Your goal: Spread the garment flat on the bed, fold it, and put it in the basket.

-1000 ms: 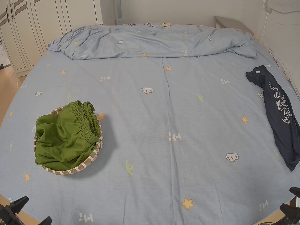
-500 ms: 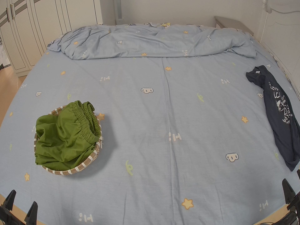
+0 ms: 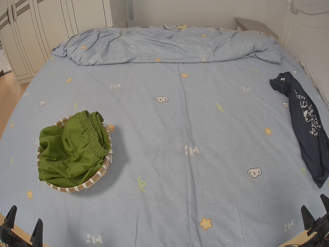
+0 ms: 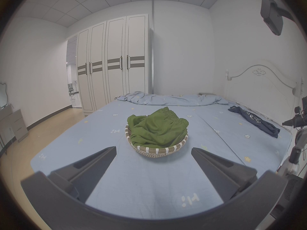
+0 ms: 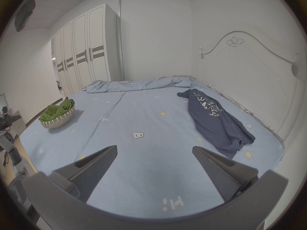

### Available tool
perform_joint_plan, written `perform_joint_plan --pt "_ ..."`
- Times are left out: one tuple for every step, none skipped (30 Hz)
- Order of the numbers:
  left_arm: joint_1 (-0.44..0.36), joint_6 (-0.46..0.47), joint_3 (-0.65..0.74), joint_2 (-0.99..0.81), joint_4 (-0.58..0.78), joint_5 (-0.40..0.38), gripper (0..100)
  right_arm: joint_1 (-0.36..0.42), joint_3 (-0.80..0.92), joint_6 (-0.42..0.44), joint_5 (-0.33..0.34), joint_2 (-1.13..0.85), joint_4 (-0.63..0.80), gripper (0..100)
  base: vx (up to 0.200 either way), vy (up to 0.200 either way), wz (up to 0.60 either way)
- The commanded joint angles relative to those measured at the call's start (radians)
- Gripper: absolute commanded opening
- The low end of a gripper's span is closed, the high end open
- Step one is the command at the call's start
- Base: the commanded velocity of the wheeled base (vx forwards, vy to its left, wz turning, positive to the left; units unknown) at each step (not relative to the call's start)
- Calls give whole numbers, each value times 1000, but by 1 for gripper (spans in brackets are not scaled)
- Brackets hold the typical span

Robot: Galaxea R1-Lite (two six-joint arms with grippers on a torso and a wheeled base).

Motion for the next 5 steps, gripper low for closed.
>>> perform_joint_plan --pt "1 0 17 -12 0 0 100 1 18 -3 6 -5 0 100 0 0 0" --pt "1 0 17 -12 0 0 100 1 18 -6 6 -5 -2 100 0 0 0" --pt "1 0 17 -12 0 0 100 1 18 -6 6 -4 -2 100 0 0 0" --pt "1 0 17 -12 0 0 100 1 18 -6 3 -4 -2 100 0 0 0" --pt "1 0 17 -12 0 0 100 1 18 -7 -1 -4 -2 100 0 0 0"
